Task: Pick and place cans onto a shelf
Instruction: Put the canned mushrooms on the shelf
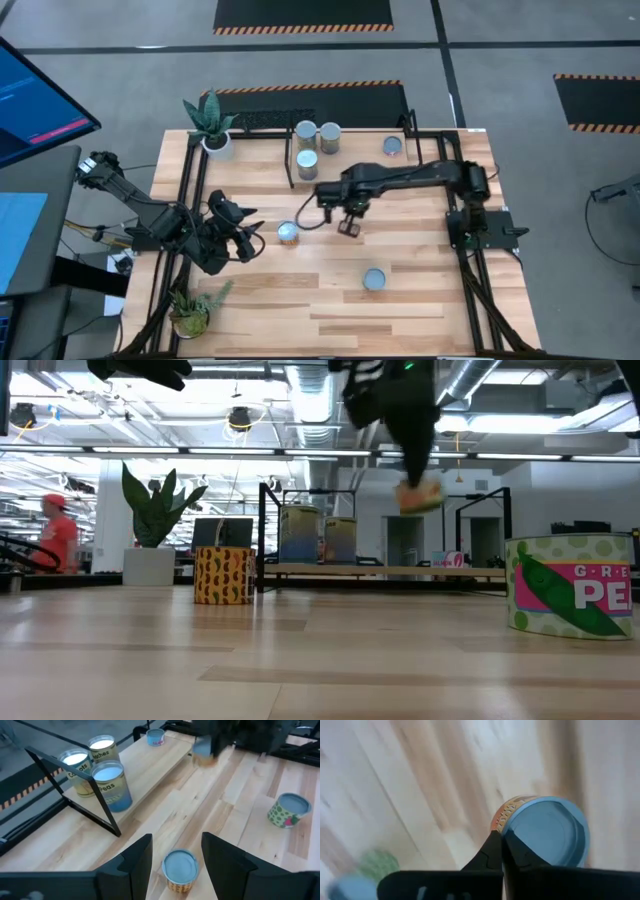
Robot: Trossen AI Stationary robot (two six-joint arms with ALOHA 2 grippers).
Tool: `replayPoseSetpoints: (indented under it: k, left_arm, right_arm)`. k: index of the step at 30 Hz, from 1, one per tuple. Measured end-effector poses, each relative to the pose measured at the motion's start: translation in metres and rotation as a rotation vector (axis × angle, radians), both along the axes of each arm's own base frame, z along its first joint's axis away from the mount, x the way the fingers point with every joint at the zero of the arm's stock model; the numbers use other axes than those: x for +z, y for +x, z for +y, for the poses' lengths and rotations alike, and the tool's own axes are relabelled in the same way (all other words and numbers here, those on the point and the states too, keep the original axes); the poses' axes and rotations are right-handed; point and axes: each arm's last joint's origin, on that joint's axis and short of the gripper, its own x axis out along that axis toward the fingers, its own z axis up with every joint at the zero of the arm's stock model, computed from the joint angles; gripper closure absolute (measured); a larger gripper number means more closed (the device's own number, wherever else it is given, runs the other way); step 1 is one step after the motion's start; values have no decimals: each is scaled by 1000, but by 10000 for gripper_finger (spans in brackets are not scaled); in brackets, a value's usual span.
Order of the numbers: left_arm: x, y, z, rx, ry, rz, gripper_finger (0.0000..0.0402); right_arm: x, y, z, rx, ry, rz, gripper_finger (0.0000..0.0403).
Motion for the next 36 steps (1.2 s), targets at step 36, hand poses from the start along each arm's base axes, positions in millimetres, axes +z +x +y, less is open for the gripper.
replayPoseSetpoints:
  k: [36]
  left_arm:
    - [4,8,9,120,-12,-108,239]
  right_arm:
    - [-73,-114,-131,-272,-105,-92,399]
